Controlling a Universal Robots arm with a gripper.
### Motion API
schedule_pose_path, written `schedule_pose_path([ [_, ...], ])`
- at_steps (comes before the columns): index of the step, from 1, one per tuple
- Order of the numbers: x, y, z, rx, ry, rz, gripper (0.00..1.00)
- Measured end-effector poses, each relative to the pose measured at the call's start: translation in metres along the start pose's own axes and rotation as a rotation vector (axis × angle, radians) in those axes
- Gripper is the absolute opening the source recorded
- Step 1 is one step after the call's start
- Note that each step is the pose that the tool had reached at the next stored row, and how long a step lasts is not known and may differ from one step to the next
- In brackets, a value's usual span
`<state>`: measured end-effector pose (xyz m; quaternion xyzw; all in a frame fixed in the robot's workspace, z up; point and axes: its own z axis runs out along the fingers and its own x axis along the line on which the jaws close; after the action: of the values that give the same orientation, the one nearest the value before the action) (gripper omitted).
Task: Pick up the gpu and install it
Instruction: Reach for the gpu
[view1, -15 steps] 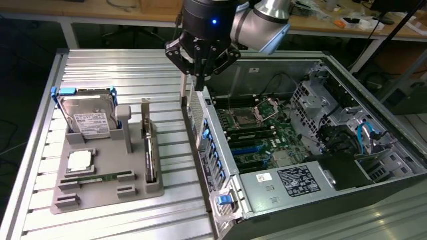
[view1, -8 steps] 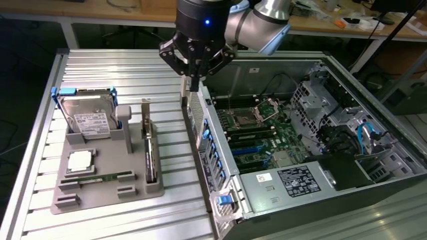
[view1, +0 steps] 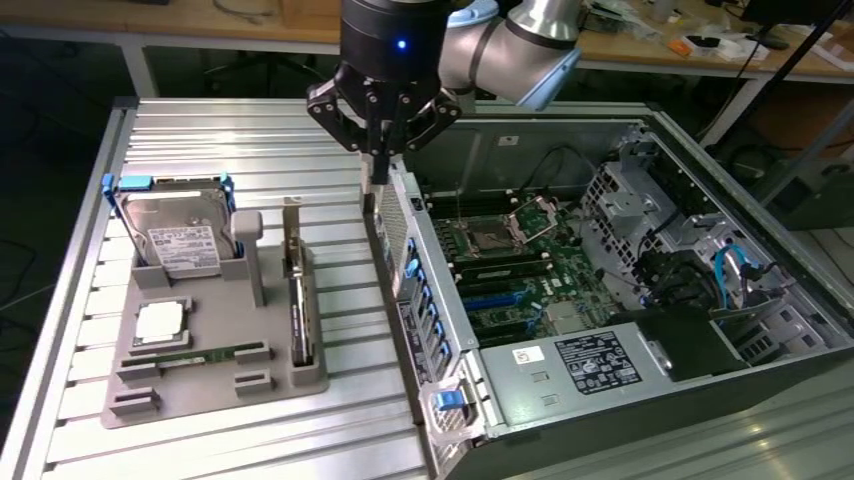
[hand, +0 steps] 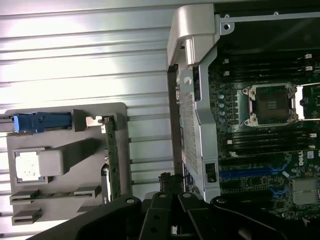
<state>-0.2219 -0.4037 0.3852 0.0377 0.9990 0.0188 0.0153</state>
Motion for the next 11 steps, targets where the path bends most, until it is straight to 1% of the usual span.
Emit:
schedule_pose_path([
  [11, 0.0106, -0.0008, 0.0006, 0.0001, -0.0001, 0.0, 0.11],
])
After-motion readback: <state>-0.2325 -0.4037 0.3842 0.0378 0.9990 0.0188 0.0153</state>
